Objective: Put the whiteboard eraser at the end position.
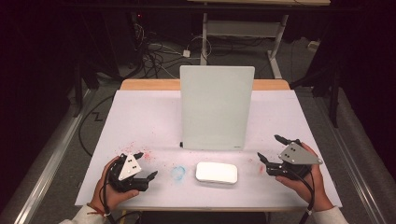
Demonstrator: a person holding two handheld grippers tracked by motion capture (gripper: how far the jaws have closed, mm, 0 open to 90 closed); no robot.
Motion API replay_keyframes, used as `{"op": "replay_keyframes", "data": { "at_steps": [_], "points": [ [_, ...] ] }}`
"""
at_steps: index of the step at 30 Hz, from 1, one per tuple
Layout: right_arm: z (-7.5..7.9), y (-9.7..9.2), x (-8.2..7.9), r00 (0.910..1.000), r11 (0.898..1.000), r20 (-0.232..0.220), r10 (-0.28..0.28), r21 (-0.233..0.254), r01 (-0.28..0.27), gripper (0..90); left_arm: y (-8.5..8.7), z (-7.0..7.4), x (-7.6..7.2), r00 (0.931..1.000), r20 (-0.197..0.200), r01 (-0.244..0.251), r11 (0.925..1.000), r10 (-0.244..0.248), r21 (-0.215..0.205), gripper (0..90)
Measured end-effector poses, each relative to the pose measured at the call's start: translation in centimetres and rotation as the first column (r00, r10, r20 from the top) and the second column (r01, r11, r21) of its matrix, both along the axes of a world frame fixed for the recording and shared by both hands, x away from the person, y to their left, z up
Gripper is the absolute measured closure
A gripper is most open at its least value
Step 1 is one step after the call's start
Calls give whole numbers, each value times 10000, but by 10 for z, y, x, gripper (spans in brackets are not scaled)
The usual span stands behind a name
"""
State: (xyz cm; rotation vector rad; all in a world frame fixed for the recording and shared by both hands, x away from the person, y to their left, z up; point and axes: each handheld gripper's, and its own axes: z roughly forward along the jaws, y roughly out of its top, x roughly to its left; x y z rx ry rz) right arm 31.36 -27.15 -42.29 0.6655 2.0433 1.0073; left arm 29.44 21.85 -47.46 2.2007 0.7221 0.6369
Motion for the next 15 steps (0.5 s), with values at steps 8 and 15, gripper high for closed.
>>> {"op": "replay_keyframes", "data": {
  "at_steps": [8, 15],
  "points": [
    [-10, -16, -6, 9995, 9993, -132, -298, 235, 302, 223, -1, -1, 3, 10000, 19, -24, 10000, 24, 57, 191],
    [-21, -30, -7, 9970, 9966, -407, -665, 469, 683, 220, -1, -1, 3, 9999, -104, -114, 9999, 114, -15, 191]
  ]
}}
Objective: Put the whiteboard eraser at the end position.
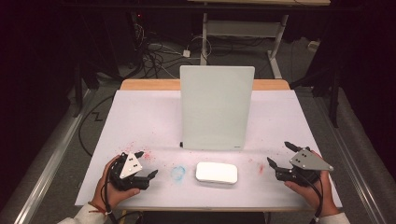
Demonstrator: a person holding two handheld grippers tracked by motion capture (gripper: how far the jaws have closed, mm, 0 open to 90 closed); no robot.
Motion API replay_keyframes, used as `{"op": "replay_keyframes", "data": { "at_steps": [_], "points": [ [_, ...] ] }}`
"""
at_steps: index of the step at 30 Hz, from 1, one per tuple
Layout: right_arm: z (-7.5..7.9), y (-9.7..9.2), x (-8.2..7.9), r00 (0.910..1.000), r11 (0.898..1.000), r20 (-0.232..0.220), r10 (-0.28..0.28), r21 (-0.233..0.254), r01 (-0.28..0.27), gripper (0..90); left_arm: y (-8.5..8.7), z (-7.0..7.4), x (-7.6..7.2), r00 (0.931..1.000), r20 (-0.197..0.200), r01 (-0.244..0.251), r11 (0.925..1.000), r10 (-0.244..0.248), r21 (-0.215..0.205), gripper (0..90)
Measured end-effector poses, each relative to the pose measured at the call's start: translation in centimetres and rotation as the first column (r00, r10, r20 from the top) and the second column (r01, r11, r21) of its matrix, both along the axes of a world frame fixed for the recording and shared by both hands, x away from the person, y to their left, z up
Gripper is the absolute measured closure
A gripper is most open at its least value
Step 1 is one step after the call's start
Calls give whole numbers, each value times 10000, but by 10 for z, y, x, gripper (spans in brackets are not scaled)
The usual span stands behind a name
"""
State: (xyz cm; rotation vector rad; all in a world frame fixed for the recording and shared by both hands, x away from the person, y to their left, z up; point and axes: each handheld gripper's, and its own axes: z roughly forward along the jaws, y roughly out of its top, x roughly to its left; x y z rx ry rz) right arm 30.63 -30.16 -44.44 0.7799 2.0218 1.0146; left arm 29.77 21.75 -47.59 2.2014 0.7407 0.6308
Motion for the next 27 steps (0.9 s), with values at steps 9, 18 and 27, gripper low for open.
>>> {"op": "replay_keyframes", "data": {
  "at_steps": [9, 18, 27],
  "points": [
    [-17, -13, -3, 9984, 9987, -372, -415, 287, 426, 185, -1, 1, 0, 9998, 173, 28, 10000, -29, 91, 191],
    [-24, -11, -4, 9972, 9997, -749, -59, 214, 75, 165, -2, 2, -1, 9998, 203, 13, 9999, -17, 168, 191],
    [-22, -5, -7, 9980, 9999, -636, 60, 128, -52, 166, -2, 1, -5, 9999, 106, 92, 9998, -94, 178, 191]
  ]
}}
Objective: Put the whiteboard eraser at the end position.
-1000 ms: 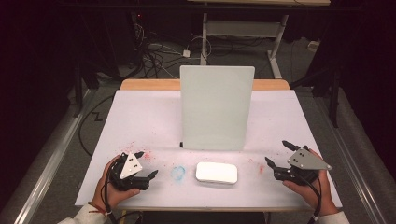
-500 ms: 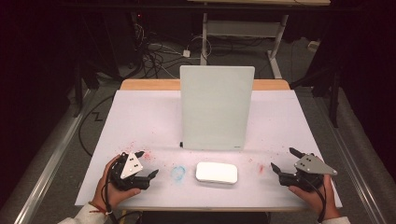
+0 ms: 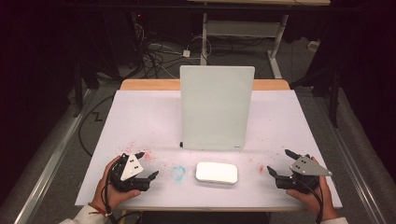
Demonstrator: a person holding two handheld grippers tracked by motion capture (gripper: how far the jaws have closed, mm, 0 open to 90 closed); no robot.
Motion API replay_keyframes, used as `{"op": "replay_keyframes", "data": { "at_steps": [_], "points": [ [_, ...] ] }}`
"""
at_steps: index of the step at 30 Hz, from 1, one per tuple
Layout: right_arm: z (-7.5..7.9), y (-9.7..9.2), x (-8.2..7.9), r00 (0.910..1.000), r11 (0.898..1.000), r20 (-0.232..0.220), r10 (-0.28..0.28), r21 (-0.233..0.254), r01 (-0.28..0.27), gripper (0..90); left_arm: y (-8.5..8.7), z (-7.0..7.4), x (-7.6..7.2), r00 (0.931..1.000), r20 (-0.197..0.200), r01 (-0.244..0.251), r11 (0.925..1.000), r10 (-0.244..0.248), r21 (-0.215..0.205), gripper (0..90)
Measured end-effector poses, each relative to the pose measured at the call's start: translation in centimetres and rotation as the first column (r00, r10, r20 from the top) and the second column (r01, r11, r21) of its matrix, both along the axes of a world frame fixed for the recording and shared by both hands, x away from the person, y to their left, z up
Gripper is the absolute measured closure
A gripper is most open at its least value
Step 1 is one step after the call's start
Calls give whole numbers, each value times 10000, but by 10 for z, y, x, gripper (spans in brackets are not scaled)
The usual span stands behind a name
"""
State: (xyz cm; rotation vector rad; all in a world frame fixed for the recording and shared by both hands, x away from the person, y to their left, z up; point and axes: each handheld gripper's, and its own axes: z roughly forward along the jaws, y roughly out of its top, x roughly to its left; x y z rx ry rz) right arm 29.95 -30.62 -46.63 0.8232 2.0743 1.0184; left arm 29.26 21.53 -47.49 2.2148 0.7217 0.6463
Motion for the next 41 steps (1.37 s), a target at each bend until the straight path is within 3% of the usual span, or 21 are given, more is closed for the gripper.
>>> {"op": "replay_keyframes", "data": {
  "at_steps": [10, 18, 41],
  "points": [
    [0, 2, 0, 10000, 9998, 56, 57, -173, -56, 166, 0, 0, 0, 10000, -3, 39, 10000, -39, 8, 191],
    [3, 4, 0, 9998, 9999, 146, 96, 31, -96, 166, 0, 0, -1, 10000, 27, -22, 10000, 22, 40, 191],
    [0, 0, 3, 10000, 9999, -13, 26, -117, -26, 169, -2, -1, 10, 9998, -138, -115, 9999, 115, -38, 191]
  ]
}}
